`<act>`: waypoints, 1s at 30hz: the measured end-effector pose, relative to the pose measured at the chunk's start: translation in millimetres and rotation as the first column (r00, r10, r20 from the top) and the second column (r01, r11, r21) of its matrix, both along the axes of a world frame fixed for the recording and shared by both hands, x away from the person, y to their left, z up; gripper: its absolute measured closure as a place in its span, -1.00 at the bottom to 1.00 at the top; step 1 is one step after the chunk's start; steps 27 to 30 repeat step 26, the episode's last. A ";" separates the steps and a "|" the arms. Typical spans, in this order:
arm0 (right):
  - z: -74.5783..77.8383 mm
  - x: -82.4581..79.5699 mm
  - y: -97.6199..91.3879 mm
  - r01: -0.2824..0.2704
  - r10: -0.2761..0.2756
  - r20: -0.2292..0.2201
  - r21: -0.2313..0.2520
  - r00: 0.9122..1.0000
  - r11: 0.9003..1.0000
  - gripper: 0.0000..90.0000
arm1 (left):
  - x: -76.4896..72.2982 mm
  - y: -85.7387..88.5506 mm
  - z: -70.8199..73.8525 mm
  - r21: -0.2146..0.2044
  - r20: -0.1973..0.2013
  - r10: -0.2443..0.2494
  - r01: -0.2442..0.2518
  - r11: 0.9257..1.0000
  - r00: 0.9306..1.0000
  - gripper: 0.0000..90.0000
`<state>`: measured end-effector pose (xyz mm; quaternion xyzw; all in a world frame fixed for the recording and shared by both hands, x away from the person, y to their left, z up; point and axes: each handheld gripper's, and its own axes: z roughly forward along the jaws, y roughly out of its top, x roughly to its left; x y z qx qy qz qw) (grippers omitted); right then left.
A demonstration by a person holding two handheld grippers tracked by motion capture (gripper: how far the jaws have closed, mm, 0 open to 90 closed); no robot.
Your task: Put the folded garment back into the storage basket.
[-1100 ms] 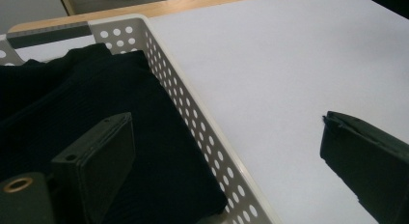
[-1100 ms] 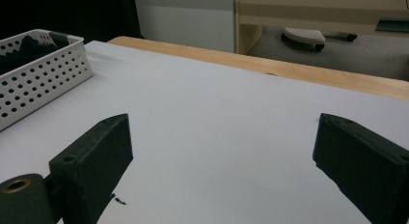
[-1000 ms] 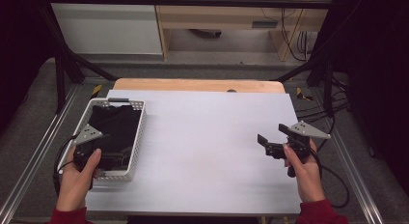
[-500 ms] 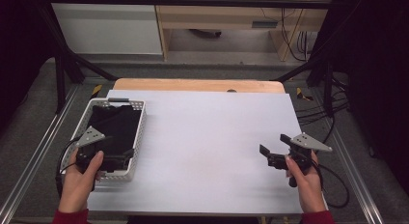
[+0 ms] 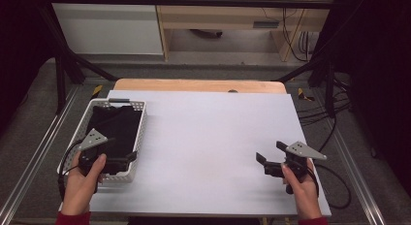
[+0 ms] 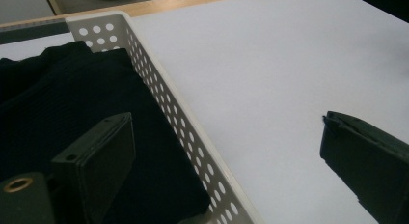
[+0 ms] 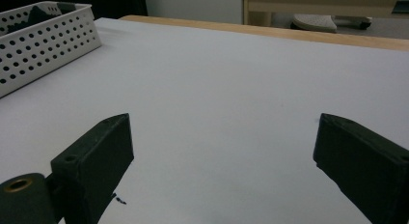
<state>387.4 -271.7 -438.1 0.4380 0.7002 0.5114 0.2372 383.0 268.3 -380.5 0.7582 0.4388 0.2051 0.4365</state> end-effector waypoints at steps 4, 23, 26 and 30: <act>-3.8 -1.1 3.9 -0.010 0.010 -0.001 0.009 1.000 1.000 -0.84 | -0.2 -1.3 -0.4 -0.004 0.009 -0.006 0.006 1.000 1.000 -0.88; -24.8 -0.3 34.1 -0.073 0.073 0.008 0.000 0.997 0.997 -0.84 | 0.7 -9.8 -1.6 -0.010 0.047 -0.031 0.031 0.999 0.998 -0.88; -26.4 -3.3 33.3 -0.072 0.072 0.014 -0.006 0.997 0.997 -0.84 | 0.7 -10.4 -1.1 -0.015 0.053 -0.031 0.032 0.999 0.998 -0.88; -26.4 -3.3 33.3 -0.072 0.072 0.014 -0.006 0.997 0.997 -0.84 | 0.7 -10.4 -1.1 -0.015 0.053 -0.031 0.032 0.999 0.998 -0.88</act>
